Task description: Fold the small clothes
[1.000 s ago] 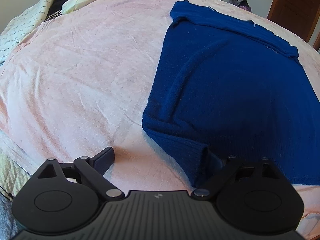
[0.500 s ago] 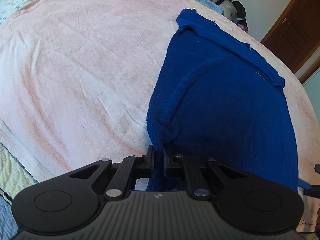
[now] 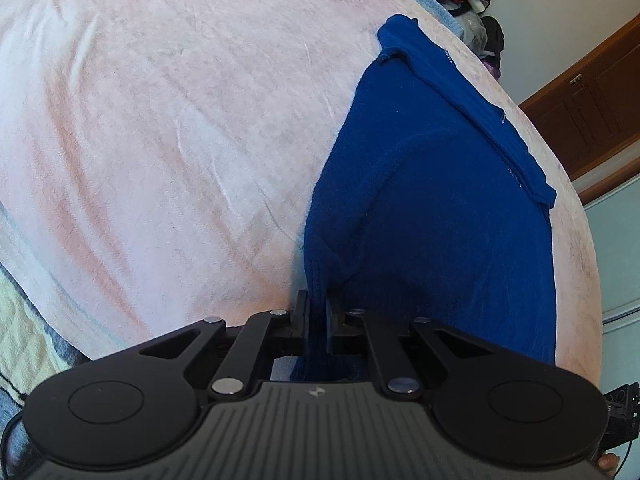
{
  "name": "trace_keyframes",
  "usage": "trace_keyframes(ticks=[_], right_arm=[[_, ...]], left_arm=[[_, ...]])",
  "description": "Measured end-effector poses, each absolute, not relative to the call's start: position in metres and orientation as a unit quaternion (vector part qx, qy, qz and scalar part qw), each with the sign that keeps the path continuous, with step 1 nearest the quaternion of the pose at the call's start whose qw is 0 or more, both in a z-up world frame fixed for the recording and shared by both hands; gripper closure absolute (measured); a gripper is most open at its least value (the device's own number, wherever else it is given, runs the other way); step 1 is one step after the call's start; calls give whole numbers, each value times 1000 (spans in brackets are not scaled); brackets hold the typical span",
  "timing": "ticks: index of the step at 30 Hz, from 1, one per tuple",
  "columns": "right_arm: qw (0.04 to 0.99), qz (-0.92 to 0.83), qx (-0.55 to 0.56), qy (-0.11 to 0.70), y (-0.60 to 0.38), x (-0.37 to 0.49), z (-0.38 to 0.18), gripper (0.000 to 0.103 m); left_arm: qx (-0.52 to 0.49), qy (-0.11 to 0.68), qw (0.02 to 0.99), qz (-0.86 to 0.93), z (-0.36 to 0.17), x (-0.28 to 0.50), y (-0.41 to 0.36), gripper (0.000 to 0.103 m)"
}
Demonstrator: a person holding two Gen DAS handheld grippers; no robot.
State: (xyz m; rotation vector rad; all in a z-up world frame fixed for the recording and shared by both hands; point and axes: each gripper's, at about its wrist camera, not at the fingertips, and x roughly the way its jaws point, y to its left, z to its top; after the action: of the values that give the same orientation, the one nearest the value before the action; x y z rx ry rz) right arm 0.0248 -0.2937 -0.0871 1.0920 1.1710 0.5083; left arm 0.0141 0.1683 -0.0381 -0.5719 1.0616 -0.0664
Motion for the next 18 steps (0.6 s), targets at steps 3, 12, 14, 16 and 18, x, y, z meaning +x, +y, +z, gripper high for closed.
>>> trace_keyframes(ticks=[3,12,14,16,18], right_arm=[[664,228,497,510,-294,19,-90,91],[643,214,526,513,-299,24,-95,86],[638,218,536,508,-299,25,-96,83],[632,213,541,513,-298,27,-100,81],[621,212,549,517,-299,28,-103,83]], left_arm=[[-293,501,814,-39,-41,15,174,96],[-301,523,796,-54,-43,23,179,96],[-307,527,790,-61,-46,27,180,96],[-311,530,785,-71,-47,31,179,94],[-318,536,778,-80,-47,37,178,84]])
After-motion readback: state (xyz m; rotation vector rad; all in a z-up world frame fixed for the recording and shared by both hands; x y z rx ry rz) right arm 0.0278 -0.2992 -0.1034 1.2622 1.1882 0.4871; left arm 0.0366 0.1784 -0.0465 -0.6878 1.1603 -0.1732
